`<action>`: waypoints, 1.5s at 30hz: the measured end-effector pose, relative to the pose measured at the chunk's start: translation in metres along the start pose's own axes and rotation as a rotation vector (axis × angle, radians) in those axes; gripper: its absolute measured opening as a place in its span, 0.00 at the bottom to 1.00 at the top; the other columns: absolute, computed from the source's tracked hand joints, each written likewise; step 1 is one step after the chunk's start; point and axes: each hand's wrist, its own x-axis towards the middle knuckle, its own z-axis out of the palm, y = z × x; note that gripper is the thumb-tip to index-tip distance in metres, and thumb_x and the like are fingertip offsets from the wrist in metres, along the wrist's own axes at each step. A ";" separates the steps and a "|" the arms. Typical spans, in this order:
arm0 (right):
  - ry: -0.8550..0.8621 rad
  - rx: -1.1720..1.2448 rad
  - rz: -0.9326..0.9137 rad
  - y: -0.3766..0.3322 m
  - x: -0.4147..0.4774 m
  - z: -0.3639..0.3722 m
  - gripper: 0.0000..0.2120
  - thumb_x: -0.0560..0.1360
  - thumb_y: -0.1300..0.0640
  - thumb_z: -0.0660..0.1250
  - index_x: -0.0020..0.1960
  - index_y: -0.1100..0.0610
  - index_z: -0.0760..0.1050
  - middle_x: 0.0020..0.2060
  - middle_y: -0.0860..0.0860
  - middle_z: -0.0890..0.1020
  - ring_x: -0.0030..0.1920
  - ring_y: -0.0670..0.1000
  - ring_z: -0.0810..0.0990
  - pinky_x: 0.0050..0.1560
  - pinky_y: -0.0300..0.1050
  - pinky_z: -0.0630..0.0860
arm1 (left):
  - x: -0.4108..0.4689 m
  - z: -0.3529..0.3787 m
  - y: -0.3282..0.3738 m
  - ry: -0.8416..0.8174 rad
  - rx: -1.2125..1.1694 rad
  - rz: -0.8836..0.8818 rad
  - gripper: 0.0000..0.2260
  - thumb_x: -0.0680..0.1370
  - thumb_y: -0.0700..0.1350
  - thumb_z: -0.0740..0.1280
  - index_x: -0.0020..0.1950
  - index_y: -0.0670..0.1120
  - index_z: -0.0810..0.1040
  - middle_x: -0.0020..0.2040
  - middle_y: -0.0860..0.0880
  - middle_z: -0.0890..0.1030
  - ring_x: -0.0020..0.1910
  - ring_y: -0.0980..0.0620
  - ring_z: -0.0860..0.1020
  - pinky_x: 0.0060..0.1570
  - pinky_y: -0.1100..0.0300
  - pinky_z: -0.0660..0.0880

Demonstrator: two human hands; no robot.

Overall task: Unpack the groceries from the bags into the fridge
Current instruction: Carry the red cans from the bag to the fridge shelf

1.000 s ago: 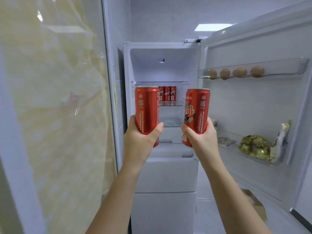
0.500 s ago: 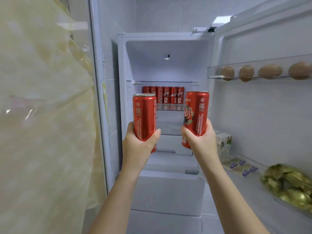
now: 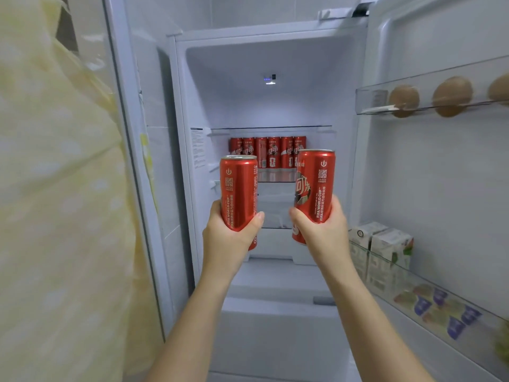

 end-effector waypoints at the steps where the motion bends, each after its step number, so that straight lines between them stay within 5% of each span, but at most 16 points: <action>1: 0.001 -0.001 0.001 0.007 0.008 0.004 0.16 0.70 0.59 0.74 0.55 0.50 0.73 0.40 0.45 0.81 0.36 0.40 0.80 0.32 0.34 0.76 | 0.010 0.003 -0.008 0.005 -0.009 -0.001 0.16 0.71 0.53 0.76 0.52 0.62 0.72 0.43 0.69 0.78 0.42 0.69 0.78 0.31 0.75 0.73; 5: 0.013 -0.013 -0.001 0.038 0.046 0.027 0.16 0.71 0.59 0.74 0.56 0.50 0.73 0.43 0.48 0.81 0.38 0.41 0.80 0.33 0.35 0.77 | 0.057 0.016 -0.041 0.030 -0.057 -0.003 0.18 0.70 0.54 0.77 0.55 0.58 0.73 0.43 0.63 0.80 0.42 0.67 0.80 0.31 0.71 0.76; 10: 0.077 -0.016 0.000 0.076 0.105 0.060 0.17 0.70 0.56 0.75 0.55 0.46 0.74 0.40 0.44 0.81 0.40 0.44 0.82 0.32 0.34 0.77 | 0.128 0.036 -0.076 0.002 -0.067 -0.016 0.23 0.69 0.61 0.74 0.60 0.57 0.71 0.47 0.61 0.79 0.43 0.73 0.77 0.31 0.78 0.71; 21: 0.126 -0.146 -0.099 0.153 0.219 0.096 0.21 0.77 0.60 0.68 0.65 0.53 0.64 0.49 0.43 0.78 0.42 0.31 0.79 0.36 0.25 0.74 | 0.257 0.081 -0.153 -0.183 -0.078 -0.016 0.19 0.75 0.48 0.71 0.62 0.54 0.68 0.48 0.60 0.77 0.41 0.75 0.76 0.32 0.79 0.70; 26: 0.162 -0.276 -0.091 0.171 0.254 0.090 0.24 0.75 0.55 0.71 0.63 0.46 0.62 0.50 0.39 0.77 0.45 0.30 0.78 0.37 0.31 0.76 | 0.288 0.097 -0.166 -0.179 -0.016 -0.005 0.22 0.74 0.51 0.73 0.62 0.58 0.65 0.48 0.65 0.75 0.44 0.71 0.76 0.36 0.79 0.70; 31: 0.212 -0.402 -0.048 0.183 0.287 0.078 0.23 0.74 0.55 0.72 0.61 0.46 0.62 0.50 0.42 0.78 0.44 0.41 0.81 0.44 0.42 0.79 | 0.314 0.115 -0.173 -0.187 0.083 0.009 0.26 0.72 0.52 0.75 0.66 0.53 0.68 0.49 0.62 0.76 0.48 0.62 0.76 0.47 0.69 0.70; 36: 0.258 -0.475 -0.011 0.194 0.307 0.072 0.21 0.73 0.55 0.73 0.58 0.48 0.64 0.48 0.44 0.77 0.40 0.39 0.79 0.36 0.33 0.72 | 0.328 0.129 -0.178 -0.210 0.158 -0.021 0.30 0.70 0.52 0.76 0.68 0.46 0.70 0.59 0.51 0.79 0.58 0.51 0.78 0.59 0.55 0.75; 40: 0.242 -0.493 0.017 0.200 0.316 0.066 0.24 0.72 0.56 0.73 0.64 0.54 0.67 0.56 0.52 0.76 0.52 0.50 0.79 0.52 0.52 0.80 | 0.334 0.139 -0.184 -0.249 0.155 -0.063 0.27 0.71 0.52 0.76 0.64 0.46 0.71 0.58 0.49 0.79 0.56 0.51 0.78 0.55 0.58 0.75; 45: 0.225 -0.576 0.057 0.205 0.330 0.064 0.27 0.73 0.54 0.73 0.67 0.56 0.66 0.58 0.55 0.76 0.53 0.53 0.79 0.54 0.50 0.78 | 0.343 0.149 -0.192 -0.284 0.225 -0.062 0.26 0.72 0.53 0.75 0.63 0.44 0.71 0.58 0.47 0.78 0.56 0.49 0.78 0.52 0.58 0.75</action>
